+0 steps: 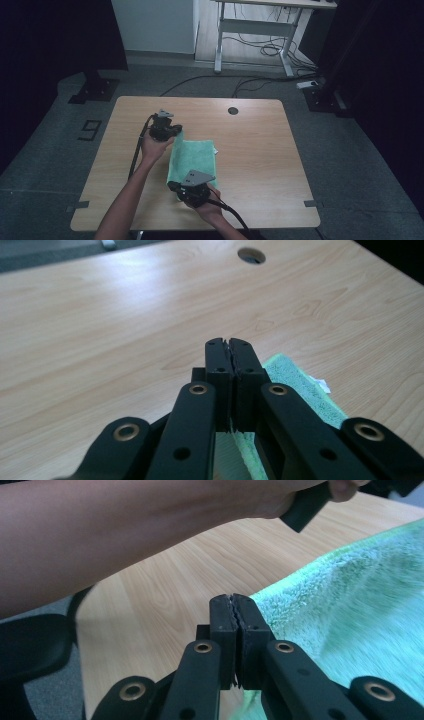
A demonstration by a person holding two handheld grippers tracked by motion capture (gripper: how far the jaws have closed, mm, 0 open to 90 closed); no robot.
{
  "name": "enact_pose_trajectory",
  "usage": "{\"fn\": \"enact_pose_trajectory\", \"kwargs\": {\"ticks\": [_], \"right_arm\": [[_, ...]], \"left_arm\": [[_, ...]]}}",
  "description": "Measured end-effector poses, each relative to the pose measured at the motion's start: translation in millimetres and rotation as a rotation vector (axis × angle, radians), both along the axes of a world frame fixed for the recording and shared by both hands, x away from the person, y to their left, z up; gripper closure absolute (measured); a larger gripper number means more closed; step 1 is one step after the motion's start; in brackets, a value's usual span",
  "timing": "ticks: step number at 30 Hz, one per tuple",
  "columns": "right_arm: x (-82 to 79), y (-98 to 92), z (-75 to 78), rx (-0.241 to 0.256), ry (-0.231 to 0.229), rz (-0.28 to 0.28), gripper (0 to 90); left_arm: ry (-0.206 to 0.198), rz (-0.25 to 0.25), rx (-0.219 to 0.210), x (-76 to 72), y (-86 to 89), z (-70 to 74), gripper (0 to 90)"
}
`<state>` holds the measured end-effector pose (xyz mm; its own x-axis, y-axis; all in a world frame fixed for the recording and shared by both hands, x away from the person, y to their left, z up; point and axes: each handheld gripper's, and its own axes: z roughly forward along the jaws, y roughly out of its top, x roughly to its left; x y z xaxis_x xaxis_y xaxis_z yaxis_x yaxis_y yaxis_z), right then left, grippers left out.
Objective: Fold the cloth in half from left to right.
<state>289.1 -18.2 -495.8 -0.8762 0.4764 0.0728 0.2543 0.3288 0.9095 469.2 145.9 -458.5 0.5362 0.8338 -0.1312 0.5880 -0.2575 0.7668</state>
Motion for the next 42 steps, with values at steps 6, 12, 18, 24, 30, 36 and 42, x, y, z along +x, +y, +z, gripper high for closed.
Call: {"fn": "enact_pose_trajectory", "kwargs": {"ticks": [6,12,18,24,30,36,42], "right_arm": [[0.0,-20.6,-5.5,0.001,0.015,-0.035,87.6],[1.6,-35.8,-9.6,0.018,0.030,-0.058,87.6],[1.3,-40.4,-13.4,0.027,0.042,-0.061,87.6],[-0.7,-41.9,-11.4,0.038,0.040,-0.058,87.6],[-4.3,-40.2,-2.8,0.056,0.040,-0.043,87.6],[-1.5,-54.4,0.9,0.044,0.037,-0.071,87.6],[4.0,-75.9,-10.8,0.040,0.066,-0.119,87.6]], "left_arm": [[0.021,0.006,-0.010,8.2,-11.4,-14.0,87.8],[0.023,-0.001,-0.025,10.1,-19.8,-19.2,87.8],[0.022,-0.020,-0.029,7.7,-24.7,-16.8,87.8],[-0.005,-0.042,0.002,-1.7,-35.7,-6.7,87.8],[-0.024,-0.055,0.016,-1.5,-46.3,9.8,87.7],[0.003,-0.059,0.032,9.1,-62.7,1.5,87.4],[0.055,-0.053,0.055,20.5,-69.6,-22.7,87.0]]}}
